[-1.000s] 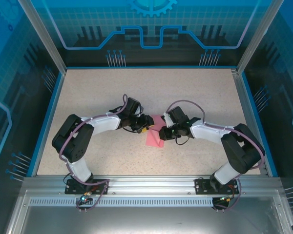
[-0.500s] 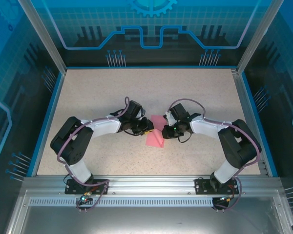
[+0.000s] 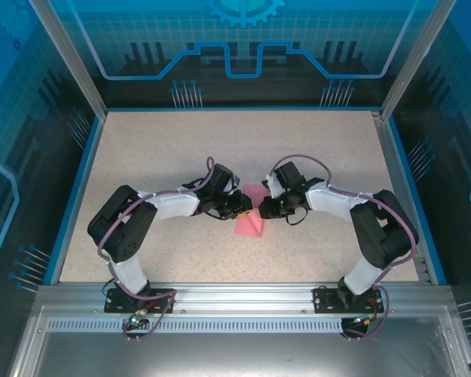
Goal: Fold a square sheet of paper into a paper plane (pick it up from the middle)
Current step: Fold the triangle a second time at the center of the table.
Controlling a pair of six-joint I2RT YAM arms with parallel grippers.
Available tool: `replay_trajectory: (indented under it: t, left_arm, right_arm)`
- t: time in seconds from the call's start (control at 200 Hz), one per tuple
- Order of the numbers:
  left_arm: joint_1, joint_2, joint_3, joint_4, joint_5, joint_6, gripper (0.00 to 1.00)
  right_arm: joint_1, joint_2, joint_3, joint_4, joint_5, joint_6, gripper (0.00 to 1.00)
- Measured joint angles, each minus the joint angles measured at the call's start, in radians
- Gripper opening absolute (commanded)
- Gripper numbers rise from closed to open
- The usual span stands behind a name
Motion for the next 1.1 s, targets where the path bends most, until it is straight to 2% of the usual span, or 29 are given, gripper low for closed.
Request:
replay_trajectory:
  t: [0.45, 0.82, 0.895, 1.03, 1.1]
  left_arm:
    - [0.0, 0.043, 0.002, 0.015, 0.0, -0.023, 0.22]
    - [0.0, 0.043, 0.006, 0.023, 0.0, -0.026, 0.22]
    - [0.0, 0.043, 0.009, 0.023, 0.0, -0.026, 0.23]
    - [0.0, 0.043, 0.01, 0.023, 0.0, -0.026, 0.23]
    - [0.0, 0.043, 0.01, 0.023, 0.0, -0.026, 0.23]
  right_arm:
    - [-0.011, -0.05, -0.088, 0.079, -0.089, 0.061, 0.27]
    - [-0.031, -0.061, -0.138, 0.184, -0.13, 0.15, 0.28]
    - [-0.038, -0.054, -0.14, 0.203, -0.134, 0.165, 0.26]
    - [-0.044, -0.049, -0.151, 0.237, -0.15, 0.192, 0.14]
    - [-0.05, -0.048, -0.155, 0.245, -0.155, 0.198, 0.11]
